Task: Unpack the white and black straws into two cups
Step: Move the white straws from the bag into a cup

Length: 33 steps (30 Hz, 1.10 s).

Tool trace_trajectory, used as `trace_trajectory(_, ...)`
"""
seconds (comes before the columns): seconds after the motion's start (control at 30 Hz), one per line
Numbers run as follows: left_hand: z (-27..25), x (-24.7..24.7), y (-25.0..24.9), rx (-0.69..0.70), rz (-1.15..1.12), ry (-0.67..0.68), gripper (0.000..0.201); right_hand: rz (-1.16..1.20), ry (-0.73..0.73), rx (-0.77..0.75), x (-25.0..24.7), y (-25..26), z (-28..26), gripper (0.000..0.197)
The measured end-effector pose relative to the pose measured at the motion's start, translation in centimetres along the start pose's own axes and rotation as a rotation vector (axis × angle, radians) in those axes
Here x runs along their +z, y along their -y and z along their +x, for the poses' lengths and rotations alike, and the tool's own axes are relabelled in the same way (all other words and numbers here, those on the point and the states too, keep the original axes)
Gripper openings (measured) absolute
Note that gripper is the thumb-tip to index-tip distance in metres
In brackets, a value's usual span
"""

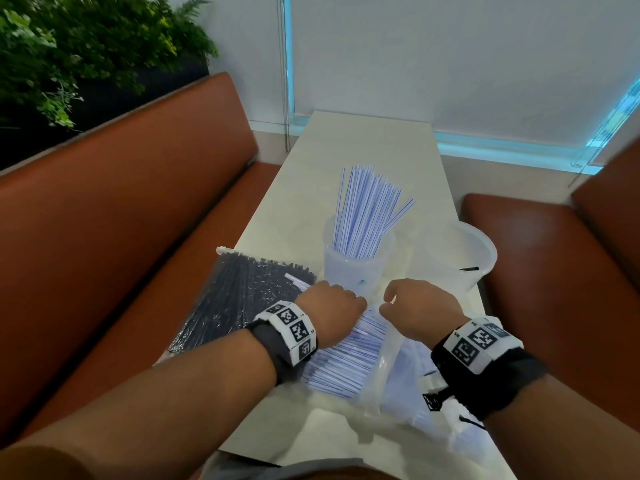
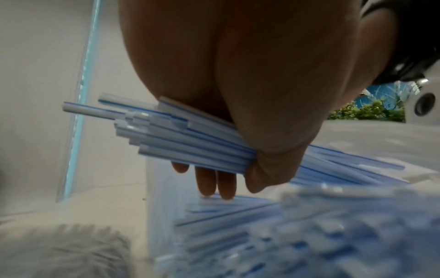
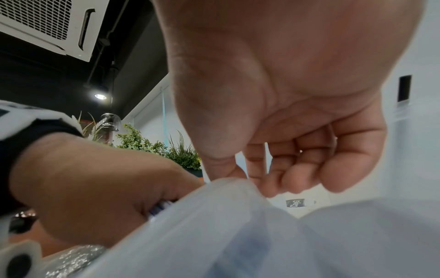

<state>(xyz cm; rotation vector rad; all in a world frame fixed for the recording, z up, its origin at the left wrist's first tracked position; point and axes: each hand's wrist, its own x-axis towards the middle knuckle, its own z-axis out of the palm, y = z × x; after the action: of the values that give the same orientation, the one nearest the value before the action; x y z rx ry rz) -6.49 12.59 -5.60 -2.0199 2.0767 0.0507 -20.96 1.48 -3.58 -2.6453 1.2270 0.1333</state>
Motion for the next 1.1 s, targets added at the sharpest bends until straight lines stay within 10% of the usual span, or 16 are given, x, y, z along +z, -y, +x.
trace_trajectory(0.37,-7.3,2.0,11.2,-0.202,-0.09,0.007,0.01,0.165,0.042,0.021,0.9,-0.6,0.3,0.022)
trace_trajectory(0.57,-7.1,1.7,10.3,-0.214,-0.229,-0.176,0.013,1.097,-0.357,-0.072,-1.0,1.8,-0.8,0.05)
trace_trajectory(0.8,-3.7,-1.5,6.4,-0.171,-0.3,-0.356,0.014,1.315,-0.586,-0.024,-3.0,2.2,-1.6,0.035)
trace_trajectory(1.1,-1.6,-4.4,3.5,-0.183,-0.562,-0.405,0.006,1.614,-0.37,0.079,-3.0,2.0,-0.9,0.054)
